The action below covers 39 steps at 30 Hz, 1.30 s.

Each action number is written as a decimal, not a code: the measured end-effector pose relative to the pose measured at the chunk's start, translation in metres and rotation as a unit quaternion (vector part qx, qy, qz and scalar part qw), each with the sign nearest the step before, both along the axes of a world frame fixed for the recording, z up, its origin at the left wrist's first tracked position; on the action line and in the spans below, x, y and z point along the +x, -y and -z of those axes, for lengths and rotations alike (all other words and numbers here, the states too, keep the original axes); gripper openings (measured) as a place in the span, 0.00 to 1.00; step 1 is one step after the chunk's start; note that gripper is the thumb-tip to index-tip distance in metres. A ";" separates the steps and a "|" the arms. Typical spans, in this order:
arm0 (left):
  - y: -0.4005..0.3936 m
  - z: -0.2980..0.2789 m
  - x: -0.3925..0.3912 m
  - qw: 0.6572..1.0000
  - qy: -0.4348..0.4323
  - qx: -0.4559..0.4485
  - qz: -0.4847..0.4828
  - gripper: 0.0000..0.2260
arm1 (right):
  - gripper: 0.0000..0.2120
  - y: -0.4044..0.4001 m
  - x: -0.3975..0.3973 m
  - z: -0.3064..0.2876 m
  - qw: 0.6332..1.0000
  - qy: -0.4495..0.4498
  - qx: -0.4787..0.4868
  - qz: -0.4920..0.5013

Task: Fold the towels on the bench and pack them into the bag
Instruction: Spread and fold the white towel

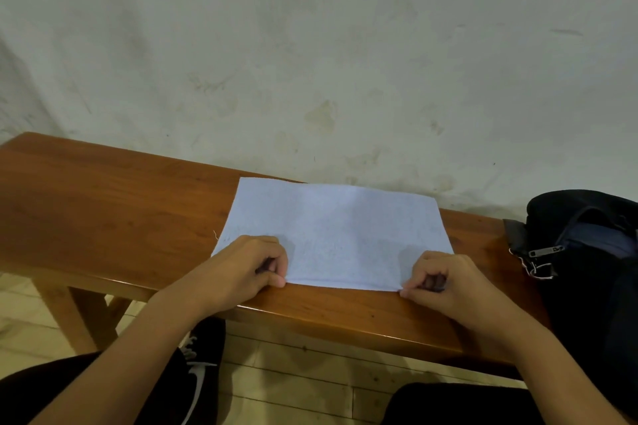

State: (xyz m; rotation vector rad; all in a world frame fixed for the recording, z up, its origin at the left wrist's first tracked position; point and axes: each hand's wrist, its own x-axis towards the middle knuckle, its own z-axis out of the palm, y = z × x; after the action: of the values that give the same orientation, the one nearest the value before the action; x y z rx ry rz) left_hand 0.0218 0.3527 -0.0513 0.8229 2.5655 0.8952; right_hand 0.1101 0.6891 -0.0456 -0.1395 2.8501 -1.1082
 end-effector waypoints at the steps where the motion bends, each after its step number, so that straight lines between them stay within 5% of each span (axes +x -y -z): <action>1: 0.001 -0.003 0.001 1.000 0.007 -0.010 0.007 0.05 | 0.07 0.001 0.000 -0.001 1.000 0.003 0.007 0.005; 3: 0.004 -0.009 0.002 0.999 0.029 -0.031 0.019 0.04 | 0.17 0.003 0.001 -0.001 0.999 0.007 0.026 0.028; 6: 0.003 -0.016 0.003 0.999 0.033 -0.015 -0.004 0.18 | 0.27 0.012 -0.004 0.000 0.995 -0.030 0.051 0.083; 11: -0.042 -0.015 -0.007 0.989 -0.127 0.049 -0.065 0.27 | 0.19 0.038 -0.031 -0.002 0.966 -0.188 0.089 0.153; 13: -0.063 -0.009 -0.014 0.986 -0.154 0.001 -0.070 0.34 | 0.17 0.055 -0.044 0.003 0.970 -0.158 0.095 0.159; 18: -0.098 0.016 -0.031 0.971 -0.173 -0.152 -0.059 0.42 | 0.38 0.077 -0.071 0.028 0.970 -0.106 0.202 0.087; 21: -0.103 0.027 -0.037 0.961 -0.175 -0.203 -0.065 0.43 | 0.41 0.066 -0.075 0.036 0.961 -0.054 0.262 0.076; 39: -0.065 0.031 -0.043 0.951 -0.204 -0.233 -0.020 0.41 | 0.42 0.025 -0.055 0.035 0.947 -0.007 0.302 0.110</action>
State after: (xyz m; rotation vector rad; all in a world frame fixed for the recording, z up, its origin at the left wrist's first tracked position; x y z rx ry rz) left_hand -0.0210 0.4177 -0.0823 0.8780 2.9698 0.1019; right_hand 0.0549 0.6646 -0.0805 0.2162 3.1173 -0.2051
